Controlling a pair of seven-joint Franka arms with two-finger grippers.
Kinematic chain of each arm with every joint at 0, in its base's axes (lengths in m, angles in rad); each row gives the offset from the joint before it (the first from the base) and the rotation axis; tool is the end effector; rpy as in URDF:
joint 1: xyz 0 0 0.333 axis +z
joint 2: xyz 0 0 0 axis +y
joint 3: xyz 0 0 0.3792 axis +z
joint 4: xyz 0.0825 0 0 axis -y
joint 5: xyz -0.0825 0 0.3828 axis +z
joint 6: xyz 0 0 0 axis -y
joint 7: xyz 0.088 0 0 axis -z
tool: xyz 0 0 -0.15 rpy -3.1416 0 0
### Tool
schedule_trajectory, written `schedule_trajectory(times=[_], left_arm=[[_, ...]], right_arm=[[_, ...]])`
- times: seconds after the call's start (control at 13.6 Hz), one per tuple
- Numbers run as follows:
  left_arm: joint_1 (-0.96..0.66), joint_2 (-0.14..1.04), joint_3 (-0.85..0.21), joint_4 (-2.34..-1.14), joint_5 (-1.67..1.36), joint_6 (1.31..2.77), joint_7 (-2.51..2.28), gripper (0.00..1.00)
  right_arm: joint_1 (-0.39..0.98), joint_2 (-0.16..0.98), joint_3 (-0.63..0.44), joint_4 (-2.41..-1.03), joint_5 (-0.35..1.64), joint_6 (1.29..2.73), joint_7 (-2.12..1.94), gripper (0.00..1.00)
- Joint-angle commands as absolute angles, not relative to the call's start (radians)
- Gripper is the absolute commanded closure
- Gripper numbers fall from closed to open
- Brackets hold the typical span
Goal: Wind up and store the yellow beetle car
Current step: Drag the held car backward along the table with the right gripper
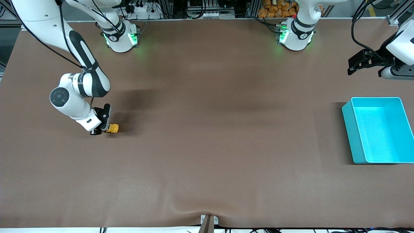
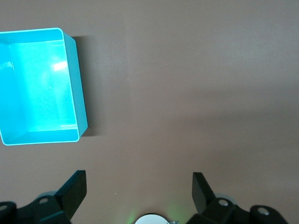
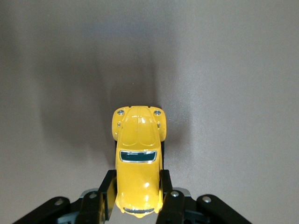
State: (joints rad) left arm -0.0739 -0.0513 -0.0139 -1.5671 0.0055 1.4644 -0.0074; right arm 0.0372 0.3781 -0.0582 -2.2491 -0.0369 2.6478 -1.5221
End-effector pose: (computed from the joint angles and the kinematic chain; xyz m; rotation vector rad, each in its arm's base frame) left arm 0.5189 -0.0450 0.6650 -3.1294 0.1251 0.0800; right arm 0.5678 -0.0119 0.2145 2.2271 2.1547 -0.0192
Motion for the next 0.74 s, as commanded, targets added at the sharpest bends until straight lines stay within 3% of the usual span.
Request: schedule_trajectory(times=[0.0, 0.66], left_arm=[[-0.069, -0.063, -0.021, -1.568, 0.025, 1.463, -0.018, 0.0], [-0.074, -0.061, -0.046, -1.566, 0.023, 1.463, -0.032, 0.0]], right_arm=[[-0.003, 0.403, -0.052, -2.255, -0.034, 2.648, -1.577, 0.61], [-0.086, 0.414, -0.052, -2.249, -0.038, 2.649, -1.64, 0.59]])
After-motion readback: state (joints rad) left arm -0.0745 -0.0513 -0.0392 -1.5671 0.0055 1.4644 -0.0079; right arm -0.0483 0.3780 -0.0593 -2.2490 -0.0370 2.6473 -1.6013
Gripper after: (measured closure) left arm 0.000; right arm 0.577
